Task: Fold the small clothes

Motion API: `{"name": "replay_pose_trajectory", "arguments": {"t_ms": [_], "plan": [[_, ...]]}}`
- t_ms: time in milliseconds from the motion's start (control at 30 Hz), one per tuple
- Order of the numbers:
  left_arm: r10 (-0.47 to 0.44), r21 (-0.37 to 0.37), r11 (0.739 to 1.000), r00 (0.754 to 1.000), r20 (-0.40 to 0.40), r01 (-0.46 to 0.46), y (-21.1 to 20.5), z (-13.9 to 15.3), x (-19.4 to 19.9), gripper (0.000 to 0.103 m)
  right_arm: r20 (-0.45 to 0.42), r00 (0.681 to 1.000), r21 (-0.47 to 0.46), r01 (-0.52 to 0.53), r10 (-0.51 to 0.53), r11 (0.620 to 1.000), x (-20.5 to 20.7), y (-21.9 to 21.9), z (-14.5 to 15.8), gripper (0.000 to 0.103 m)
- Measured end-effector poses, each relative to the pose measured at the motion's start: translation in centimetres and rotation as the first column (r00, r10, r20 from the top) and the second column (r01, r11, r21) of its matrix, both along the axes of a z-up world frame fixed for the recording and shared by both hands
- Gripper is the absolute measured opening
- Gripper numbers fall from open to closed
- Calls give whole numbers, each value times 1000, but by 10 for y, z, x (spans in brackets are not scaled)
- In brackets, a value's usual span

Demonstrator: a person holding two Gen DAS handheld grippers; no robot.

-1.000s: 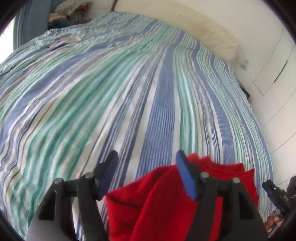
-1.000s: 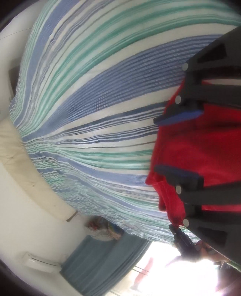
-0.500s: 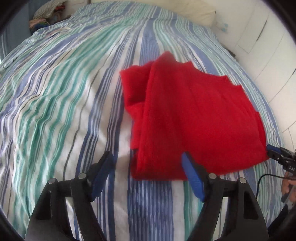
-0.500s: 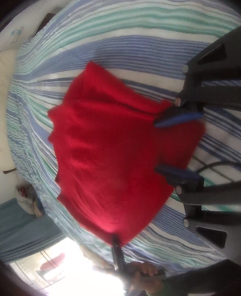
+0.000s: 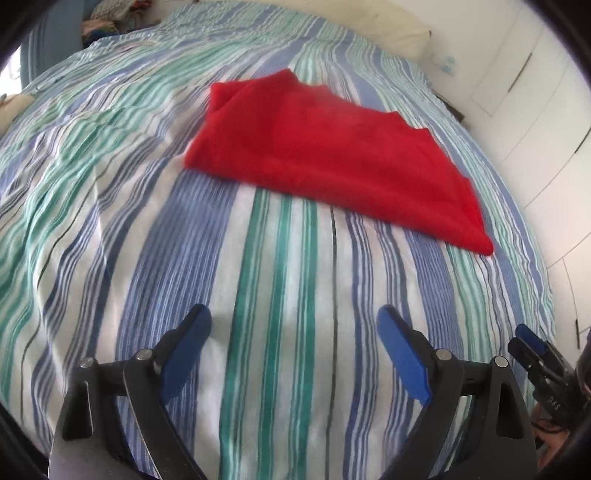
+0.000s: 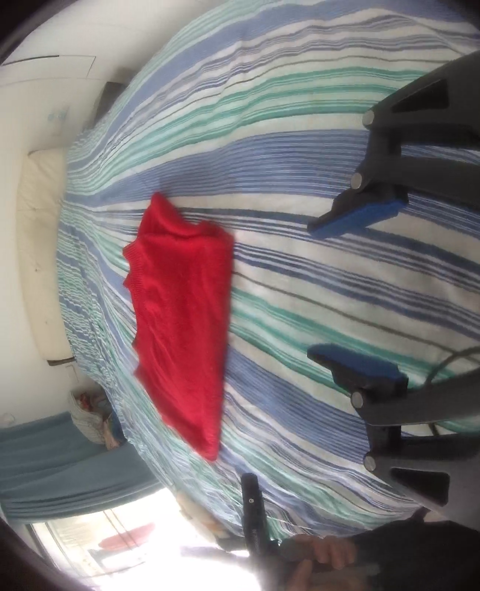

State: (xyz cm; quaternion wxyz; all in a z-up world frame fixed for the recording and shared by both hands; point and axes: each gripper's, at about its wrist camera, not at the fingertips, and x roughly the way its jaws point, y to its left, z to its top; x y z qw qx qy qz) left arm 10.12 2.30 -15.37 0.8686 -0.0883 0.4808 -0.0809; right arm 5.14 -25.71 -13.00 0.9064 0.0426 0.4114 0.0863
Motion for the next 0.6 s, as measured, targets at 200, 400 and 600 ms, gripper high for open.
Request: {"name": "replay_pose_trajectory", "arguments": {"t_ms": [200,400,600], "plan": [[-81,181,982,992,95,63,-22,-34,-18,100,35,993,-62,114,-112,992,-24,4,-32,76],[-87,188,980,990,108,66,-21,-34,-22,102,34,994,-30,103,-102,994,-23,1,-51,90],[-89,205,977,989,119,63,-25,-35,-25,102,78,994,-110,82,-74,991,-29,16,-61,100]]}}
